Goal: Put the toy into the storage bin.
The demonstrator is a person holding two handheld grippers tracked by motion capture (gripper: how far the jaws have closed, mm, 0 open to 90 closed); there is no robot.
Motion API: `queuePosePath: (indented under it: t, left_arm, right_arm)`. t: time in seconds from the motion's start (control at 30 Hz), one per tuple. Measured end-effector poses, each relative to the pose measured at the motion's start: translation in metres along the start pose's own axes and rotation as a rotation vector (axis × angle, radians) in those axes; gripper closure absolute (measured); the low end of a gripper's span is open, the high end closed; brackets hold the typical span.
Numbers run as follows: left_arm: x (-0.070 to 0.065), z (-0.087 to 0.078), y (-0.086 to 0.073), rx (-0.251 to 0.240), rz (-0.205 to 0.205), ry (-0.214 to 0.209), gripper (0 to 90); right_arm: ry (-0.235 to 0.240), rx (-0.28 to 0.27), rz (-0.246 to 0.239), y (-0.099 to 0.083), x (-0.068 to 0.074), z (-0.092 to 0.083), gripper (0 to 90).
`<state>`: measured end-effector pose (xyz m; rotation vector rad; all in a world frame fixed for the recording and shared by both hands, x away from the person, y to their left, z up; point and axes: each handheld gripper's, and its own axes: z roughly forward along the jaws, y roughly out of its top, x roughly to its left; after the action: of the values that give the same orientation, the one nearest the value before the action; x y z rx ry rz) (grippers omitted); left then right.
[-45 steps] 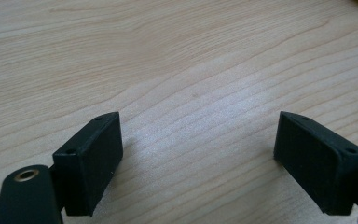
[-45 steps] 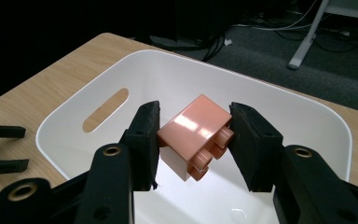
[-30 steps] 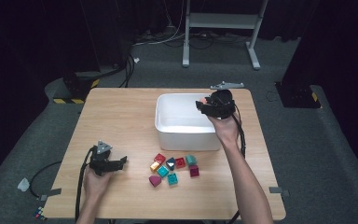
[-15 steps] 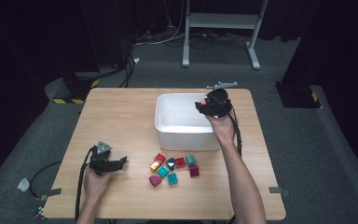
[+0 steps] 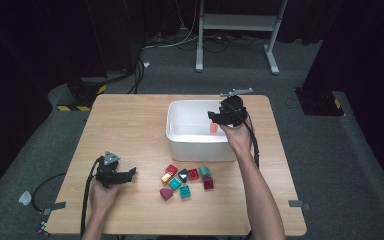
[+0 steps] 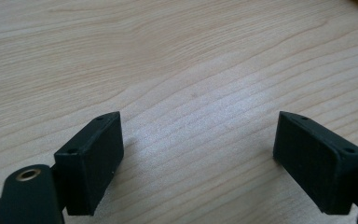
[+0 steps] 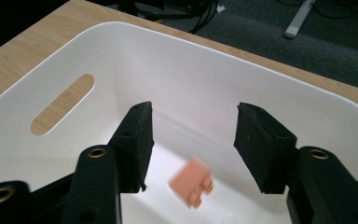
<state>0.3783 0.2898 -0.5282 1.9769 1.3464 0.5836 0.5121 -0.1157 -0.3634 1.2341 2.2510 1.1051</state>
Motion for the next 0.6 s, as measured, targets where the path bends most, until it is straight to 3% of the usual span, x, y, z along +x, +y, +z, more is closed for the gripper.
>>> queuePosePath:
  t: [0.17,0.6]
  left_arm:
    - [0.0,0.0,0.0,0.001,-0.001,0.002,16.5]
    - [0.0,0.0,0.0,0.0,-0.001,0.003,16.5]
  right_arm:
    - [0.013,-0.01,0.003,-0.001,0.002,-0.004,42.0]
    - [0.042,-0.1,-0.015,-0.006,0.003,-0.036,41.6]
